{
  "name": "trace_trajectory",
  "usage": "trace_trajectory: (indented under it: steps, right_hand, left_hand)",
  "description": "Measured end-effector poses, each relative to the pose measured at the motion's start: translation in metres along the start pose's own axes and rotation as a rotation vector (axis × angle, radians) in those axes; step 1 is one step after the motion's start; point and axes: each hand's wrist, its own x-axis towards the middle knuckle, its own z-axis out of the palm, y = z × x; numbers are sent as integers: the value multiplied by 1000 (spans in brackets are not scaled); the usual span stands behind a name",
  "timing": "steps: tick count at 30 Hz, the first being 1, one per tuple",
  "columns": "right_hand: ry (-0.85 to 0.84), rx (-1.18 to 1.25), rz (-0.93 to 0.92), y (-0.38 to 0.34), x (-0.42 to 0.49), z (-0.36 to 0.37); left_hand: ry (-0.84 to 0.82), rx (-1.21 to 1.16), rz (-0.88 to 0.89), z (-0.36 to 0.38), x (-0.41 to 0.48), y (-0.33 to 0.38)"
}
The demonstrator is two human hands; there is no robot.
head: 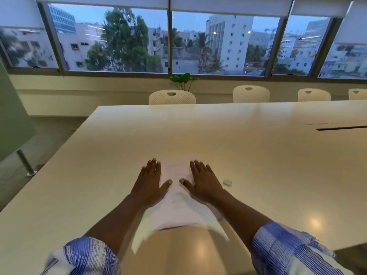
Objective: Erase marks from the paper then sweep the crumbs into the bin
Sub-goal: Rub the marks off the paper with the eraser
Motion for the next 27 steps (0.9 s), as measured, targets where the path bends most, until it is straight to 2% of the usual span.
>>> trace_trajectory:
  steps: [4, 11, 16, 20, 27]
  right_hand:
    - [-80, -5, 4, 3, -9, 19]
    - [-60, 41, 14, 5, -10, 23]
    - [194, 22, 239, 27, -21, 6]
    - [254, -75, 352, 65, -45, -1]
    - [309, 64, 292, 92, -54, -5]
  left_hand:
    - [-91, -2, -16, 8, -7, -2]
    - [-127, 15, 8, 15, -13, -1]
    - [-135, 30, 15, 18, -11, -3]
    - [-118, 5, 8, 19, -13, -2]
    - [-69, -23, 14, 23, -17, -4]
